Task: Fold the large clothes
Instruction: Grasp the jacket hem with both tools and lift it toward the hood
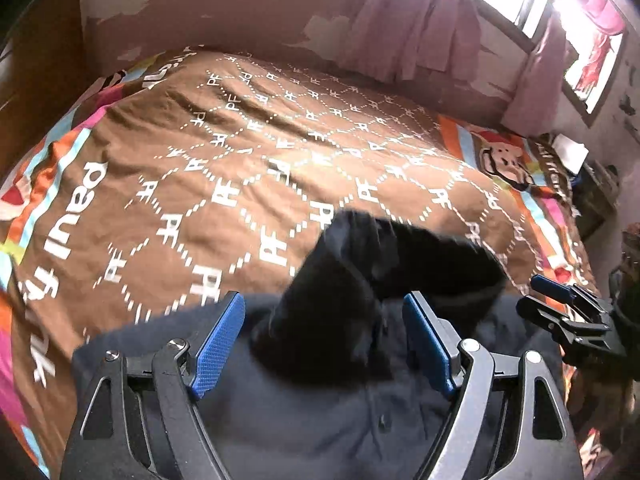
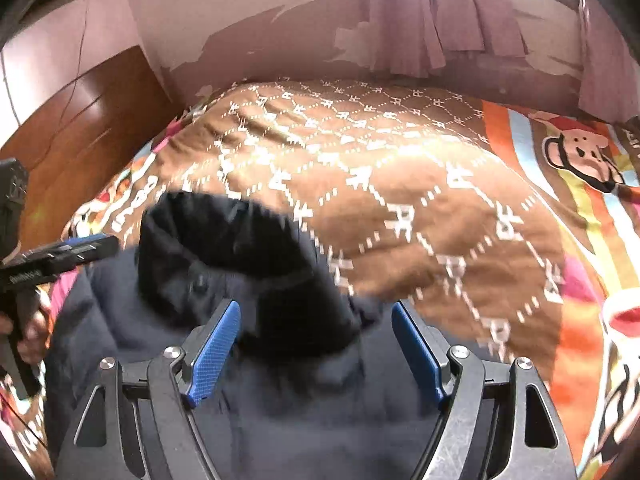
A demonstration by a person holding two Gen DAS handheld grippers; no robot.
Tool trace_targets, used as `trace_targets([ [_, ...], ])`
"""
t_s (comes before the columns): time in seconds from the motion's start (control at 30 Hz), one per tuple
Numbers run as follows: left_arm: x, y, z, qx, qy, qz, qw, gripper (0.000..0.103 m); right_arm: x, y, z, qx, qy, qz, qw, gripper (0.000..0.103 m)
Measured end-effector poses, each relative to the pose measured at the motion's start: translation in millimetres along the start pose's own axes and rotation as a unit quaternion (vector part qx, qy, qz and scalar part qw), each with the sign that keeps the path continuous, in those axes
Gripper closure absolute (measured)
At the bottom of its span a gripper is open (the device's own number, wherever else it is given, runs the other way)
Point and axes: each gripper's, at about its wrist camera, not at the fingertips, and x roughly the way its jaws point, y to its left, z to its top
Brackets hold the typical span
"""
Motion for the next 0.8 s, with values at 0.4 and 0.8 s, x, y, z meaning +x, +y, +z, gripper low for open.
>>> trace_targets([
  [0.4, 50, -2, 41, 0.004, 0.019, -0.009, 0.9998, 0.086, 61, 11, 32, -0.018, 0.053, -0.005, 0.998, 0.076],
  [0.8, 1, 21, 31, -0.02, 0.029, -0.143, 0.9891, 0.101, 0, 14, 15, -0.022, 0.022, 0.065, 0.997, 0.095],
])
